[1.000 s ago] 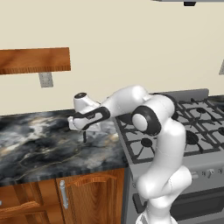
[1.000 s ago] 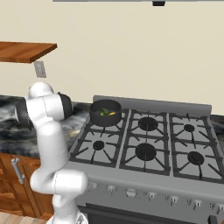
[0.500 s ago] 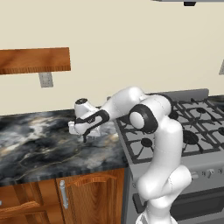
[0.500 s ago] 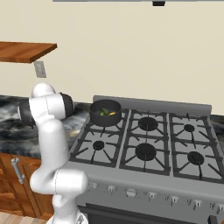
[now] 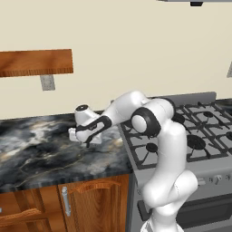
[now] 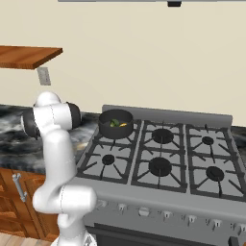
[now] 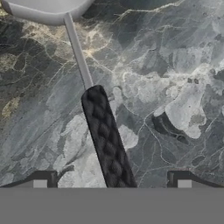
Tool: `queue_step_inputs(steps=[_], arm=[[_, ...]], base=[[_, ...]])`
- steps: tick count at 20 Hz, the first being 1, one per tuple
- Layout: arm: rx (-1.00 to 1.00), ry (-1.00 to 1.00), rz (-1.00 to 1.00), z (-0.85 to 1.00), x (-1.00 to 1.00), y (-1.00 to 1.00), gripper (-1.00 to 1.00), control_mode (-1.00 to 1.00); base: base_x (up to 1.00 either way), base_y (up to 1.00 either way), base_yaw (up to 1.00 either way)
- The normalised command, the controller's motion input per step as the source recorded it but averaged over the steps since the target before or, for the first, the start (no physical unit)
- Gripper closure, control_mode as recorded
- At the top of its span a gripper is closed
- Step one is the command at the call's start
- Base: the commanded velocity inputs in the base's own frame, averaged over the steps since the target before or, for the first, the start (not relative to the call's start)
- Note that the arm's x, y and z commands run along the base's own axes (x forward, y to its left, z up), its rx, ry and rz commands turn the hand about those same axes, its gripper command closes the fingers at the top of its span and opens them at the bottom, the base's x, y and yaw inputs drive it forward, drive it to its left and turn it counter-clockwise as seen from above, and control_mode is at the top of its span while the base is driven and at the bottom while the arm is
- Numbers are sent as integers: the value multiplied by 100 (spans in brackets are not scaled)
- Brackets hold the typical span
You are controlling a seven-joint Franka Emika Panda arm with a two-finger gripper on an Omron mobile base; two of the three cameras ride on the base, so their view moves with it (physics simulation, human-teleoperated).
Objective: Put the lemon and broccoli in the pot. Retrieve the spatula and lightly stir the vegetables in the pot.
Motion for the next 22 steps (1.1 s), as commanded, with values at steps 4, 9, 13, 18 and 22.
queue_step_inputs(steps=[4, 9, 13, 18, 22], arm=[[0, 0, 0, -22, 0, 0, -100, -100], [-1, 0, 0, -27, 0, 0, 100, -100], [-4, 0, 0, -36, 0, -1, 100, -100], [0, 0, 1, -33, -17, -7, 100, -100], [0, -1, 0, -12, -15, -8, 100, -100]], base=[[0, 0, 0], [0, 0, 0], [0, 0, 0], [0, 0, 0], [0, 0, 0]])
